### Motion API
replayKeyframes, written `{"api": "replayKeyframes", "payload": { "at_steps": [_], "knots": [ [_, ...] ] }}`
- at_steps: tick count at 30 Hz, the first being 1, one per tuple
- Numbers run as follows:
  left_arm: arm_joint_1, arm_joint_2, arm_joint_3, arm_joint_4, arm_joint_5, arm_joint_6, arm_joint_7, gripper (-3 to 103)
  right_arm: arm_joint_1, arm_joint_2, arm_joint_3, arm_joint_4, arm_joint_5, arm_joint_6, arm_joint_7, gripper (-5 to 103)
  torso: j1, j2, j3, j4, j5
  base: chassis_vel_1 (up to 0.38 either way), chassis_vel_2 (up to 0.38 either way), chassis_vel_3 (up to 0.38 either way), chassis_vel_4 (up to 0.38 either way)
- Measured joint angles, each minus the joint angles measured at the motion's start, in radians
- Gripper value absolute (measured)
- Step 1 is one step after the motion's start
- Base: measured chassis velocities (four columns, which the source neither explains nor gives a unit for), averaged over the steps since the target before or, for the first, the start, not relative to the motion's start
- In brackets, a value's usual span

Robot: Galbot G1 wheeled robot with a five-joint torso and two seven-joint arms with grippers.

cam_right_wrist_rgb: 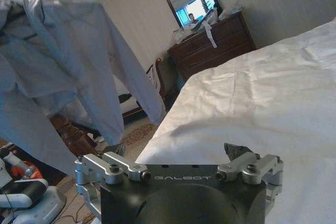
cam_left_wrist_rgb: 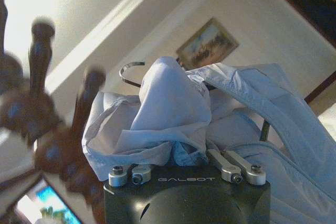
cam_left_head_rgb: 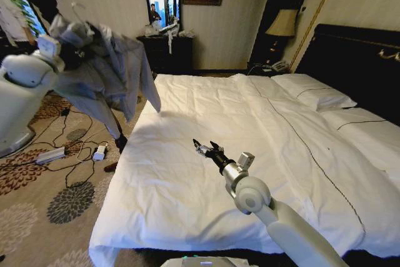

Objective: Pick up the clothes from the bed and hang them on the clothes hanger.

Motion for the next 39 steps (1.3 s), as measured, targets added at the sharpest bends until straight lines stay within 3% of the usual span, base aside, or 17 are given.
{"api": "replayKeyframes", "payload": {
  "at_steps": [4,9,15,19,22,26,29,34,39],
  "knots": [
    [0.001,0.025,0.005,-0.091,-0.015,0.071,-0.102,21,-0.013,-0.005,0.013,0.017,-0.006,0.0,0.0,100,0.0,0.0,0.0,0.0004,0.0002,0.0,0.0,0.0,0.0],
    [0.032,0.067,-0.01,-0.138,-0.025,0.113,-0.147,21,-0.021,-0.013,0.018,0.029,-0.009,-0.001,0.0,100,0.0,0.0,0.0,0.0,-0.0002,0.0,0.0,0.0,0.0],
    [0.068,0.116,-0.066,-0.154,-0.033,0.101,-0.174,20,-0.019,-0.017,0.016,0.031,-0.009,-0.001,0.0,100,0.0,0.0,0.0,0.0015,-0.0006,0.0,0.0,0.0,0.0],
    [0.078,0.123,-0.091,-0.146,-0.044,0.08,-0.174,20,-0.014,-0.009,0.006,0.03,-0.009,-0.003,-0.001,100,0.0,0.0,0.0,0.0005,-0.0003,0.0,0.0,0.0,0.0],
    [0.077,0.125,-0.098,-0.124,-0.061,0.08,-0.157,20,-0.014,-0.004,0.0,0.026,-0.011,-0.004,-0.001,100,0.0,0.0,0.0,0.0,0.0001,0.0,0.0,0.0,0.0],
    [0.035,0.096,-0.065,-0.034,-0.069,0.05,-0.091,20,-0.021,-0.005,0.0,0.025,-0.015,-0.004,-0.002,100,0.0,0.0,0.0,0.0016,-0.0004,0.0,0.0,0.0,0.0],
    [-0.049,0.036,0.005,0.09,-0.076,-0.002,-0.018,20,-0.034,-0.003,0.005,0.024,-0.017,-0.004,-0.002,100,0.0,0.0,0.0,0.0,-0.0002,0.0,0.0,0.0,0.0],
    [-0.137,-0.012,0.085,0.179,-0.063,-0.034,0.062,20,-0.02,-0.011,0.008,0.01,-0.004,-0.004,-0.001,100,0.0,0.0,0.0,0.0015,-0.0001,0.0,0.0,0.0,0.0],
    [-0.084,-0.018,0.048,0.182,-0.042,-0.022,0.056,20,-0.033,-0.013,0.011,0.007,-0.011,-0.004,-0.001,100,0.0,0.0,0.0,0.0007,0.0,0.0,0.0,0.0,0.0]
  ]
}}
